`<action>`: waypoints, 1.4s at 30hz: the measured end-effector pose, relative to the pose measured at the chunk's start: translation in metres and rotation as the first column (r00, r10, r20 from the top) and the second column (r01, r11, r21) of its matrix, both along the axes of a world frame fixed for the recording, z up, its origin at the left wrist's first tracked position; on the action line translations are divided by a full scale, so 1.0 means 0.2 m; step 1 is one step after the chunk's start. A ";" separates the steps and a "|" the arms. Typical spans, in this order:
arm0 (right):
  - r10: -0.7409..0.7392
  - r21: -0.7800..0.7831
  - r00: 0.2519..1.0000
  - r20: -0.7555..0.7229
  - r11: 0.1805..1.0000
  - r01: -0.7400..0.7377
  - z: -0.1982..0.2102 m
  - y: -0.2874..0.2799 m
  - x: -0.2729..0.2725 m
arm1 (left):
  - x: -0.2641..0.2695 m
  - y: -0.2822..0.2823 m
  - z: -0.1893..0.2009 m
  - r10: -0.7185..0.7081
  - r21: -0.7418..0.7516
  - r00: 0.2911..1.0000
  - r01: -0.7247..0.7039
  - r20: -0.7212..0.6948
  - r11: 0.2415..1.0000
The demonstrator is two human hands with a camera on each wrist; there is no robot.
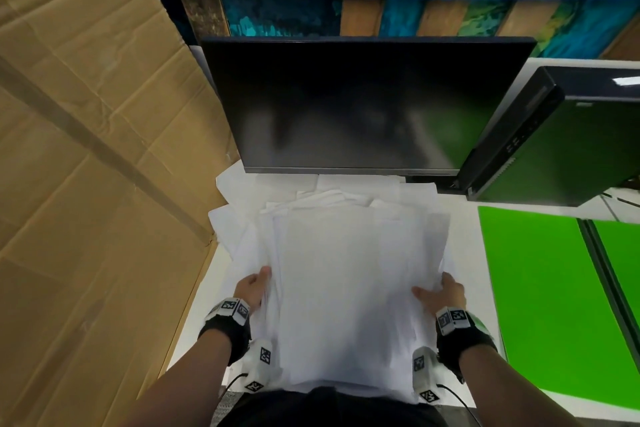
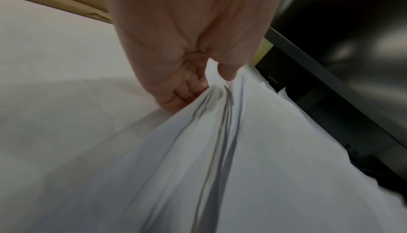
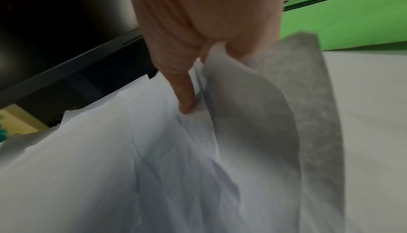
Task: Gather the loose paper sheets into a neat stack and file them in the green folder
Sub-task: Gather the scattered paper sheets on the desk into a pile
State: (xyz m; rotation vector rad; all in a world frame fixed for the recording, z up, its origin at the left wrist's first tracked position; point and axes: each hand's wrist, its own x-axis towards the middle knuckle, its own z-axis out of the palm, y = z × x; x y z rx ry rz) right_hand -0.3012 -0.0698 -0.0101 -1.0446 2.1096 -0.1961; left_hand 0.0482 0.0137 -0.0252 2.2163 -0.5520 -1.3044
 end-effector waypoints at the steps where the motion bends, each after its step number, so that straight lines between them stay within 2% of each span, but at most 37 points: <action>1: -0.018 -0.001 0.999 -0.040 1.000 0.018 0.02 0.00 -0.02 | 0.00 0.00 -0.01 -0.005 0.019 1.000 0.005 -0.011 1.000; 3: -0.035 -0.005 0.998 -0.047 0.999 0.035 0.05 0.00 -0.04 | 0.00 -0.01 -0.02 -0.043 0.026 0.999 0.043 -0.029 0.999; 6: 0.025 0.022 0.998 0.062 0.999 -0.026 0.05 -0.04 -0.04 | -0.04 -0.04 -0.03 -0.113 0.033 0.993 0.115 -0.045 0.993; 9: 0.123 0.062 0.991 0.050 0.990 -0.126 0.06 -0.05 0.02 | -0.16 -0.08 0.02 -0.236 0.064 0.972 0.235 0.006 0.970; 12: 0.170 0.091 0.985 0.036 0.981 -0.173 0.09 -0.04 0.06 | -0.27 -0.10 0.01 -0.289 0.053 0.956 0.287 0.038 0.956; 14: 0.139 0.098 0.989 0.059 0.985 -0.144 0.09 -0.05 0.03 | -0.28 -0.10 0.02 -0.300 0.031 0.954 0.299 0.023 0.954; 17: 0.078 0.091 0.979 0.188 0.991 -0.097 0.05 -0.04 -0.06 | -0.22 -0.08 0.06 -0.240 -0.004 0.970 0.241 0.019 0.971; 22: 0.032 0.100 0.946 0.322 0.993 -0.067 -0.15 -0.06 -0.19 | -0.11 -0.05 0.02 -0.201 -0.023 0.973 0.205 0.113 0.979; 24: 0.057 0.093 0.931 0.360 0.991 -0.096 -0.07 -0.03 -0.10 | -0.13 -0.06 -0.01 -0.200 -0.006 0.969 0.203 0.147 0.979; 26: 0.127 0.120 0.937 0.324 0.977 -0.174 -0.01 -0.01 -0.02 | -0.16 -0.07 -0.04 -0.226 0.022 0.960 0.225 0.164 0.974; 30: 0.087 0.081 0.972 0.217 0.991 -0.107 0.00 -0.03 0.01 | -0.18 -0.11 -0.05 -0.271 0.017 0.948 0.272 0.166 0.962; 32: 0.033 0.028 0.987 0.157 0.999 -0.038 0.01 -0.05 -0.03 | -0.14 -0.10 0.00 -0.198 -0.035 0.961 0.208 0.196 0.977; 34: -0.002 -0.012 0.998 0.065 1.000 0.003 0.00 -0.07 -0.08 | -0.05 -0.09 0.04 -0.066 -0.025 0.957 0.076 0.281 0.997; 37: -0.027 -0.005 0.990 -0.138 1.000 0.026 0.01 -0.07 -0.10 | 0.07 -0.02 0.09 0.032 0.161 0.914 -0.105 0.404 0.981; 39: -0.042 -0.002 0.980 -0.193 0.999 0.042 0.00 -0.06 -0.12 | 0.12 0.02 0.09 0.019 0.221 0.916 -0.117 0.401 0.968; 42: -0.036 0.007 0.989 -0.141 0.999 0.038 -0.02 -0.08 -0.14 | 0.11 0.01 0.07 -0.005 0.170 0.940 -0.056 0.342 0.984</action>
